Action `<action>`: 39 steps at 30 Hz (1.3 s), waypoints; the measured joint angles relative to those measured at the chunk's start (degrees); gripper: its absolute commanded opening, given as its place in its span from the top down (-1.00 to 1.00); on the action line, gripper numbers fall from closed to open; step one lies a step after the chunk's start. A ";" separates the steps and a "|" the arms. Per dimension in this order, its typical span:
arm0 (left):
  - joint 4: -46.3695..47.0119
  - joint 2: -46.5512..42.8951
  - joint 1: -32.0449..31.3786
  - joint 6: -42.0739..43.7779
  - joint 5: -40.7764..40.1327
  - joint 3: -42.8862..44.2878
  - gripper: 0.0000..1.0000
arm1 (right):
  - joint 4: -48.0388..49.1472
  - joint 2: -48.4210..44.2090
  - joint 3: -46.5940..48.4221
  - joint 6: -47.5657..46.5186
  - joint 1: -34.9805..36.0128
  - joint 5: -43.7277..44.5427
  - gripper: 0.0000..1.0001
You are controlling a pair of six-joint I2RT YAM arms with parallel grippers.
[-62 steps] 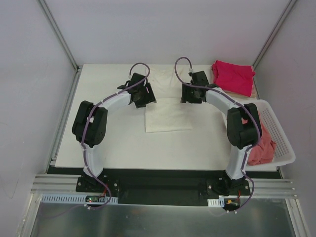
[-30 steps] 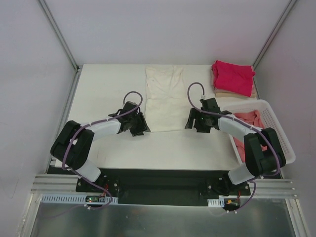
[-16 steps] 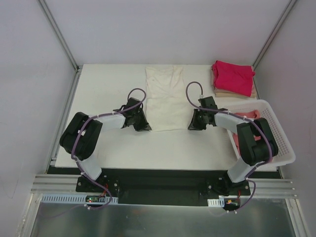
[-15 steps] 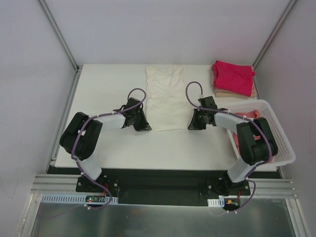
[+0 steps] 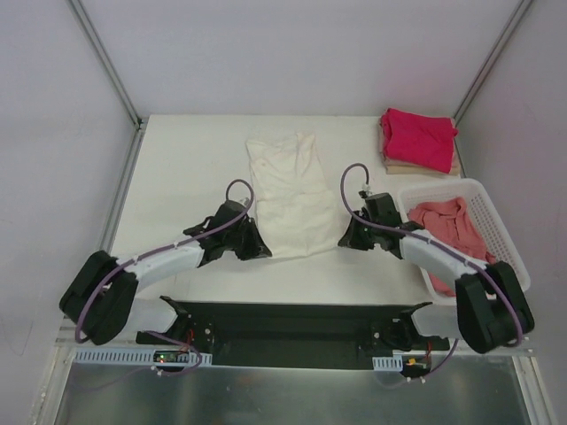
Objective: Fold and stack the t-shirts
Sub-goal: Fold the tshirt
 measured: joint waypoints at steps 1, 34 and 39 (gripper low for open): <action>-0.50 -3.41 -1.27 -0.44 0.00 -1.31 1.00 | -0.87 -3.06 -0.90 0.37 1.22 0.15 0.99; -12.50 -18.23 6.12 2.36 -10.97 12.98 1.00 | -24.72 -10.19 28.26 -5.46 1.42 1.01 0.99; -12.37 -9.53 10.49 4.85 -8.76 19.37 1.00 | -23.50 -1.68 35.23 -7.10 -1.64 -2.01 0.99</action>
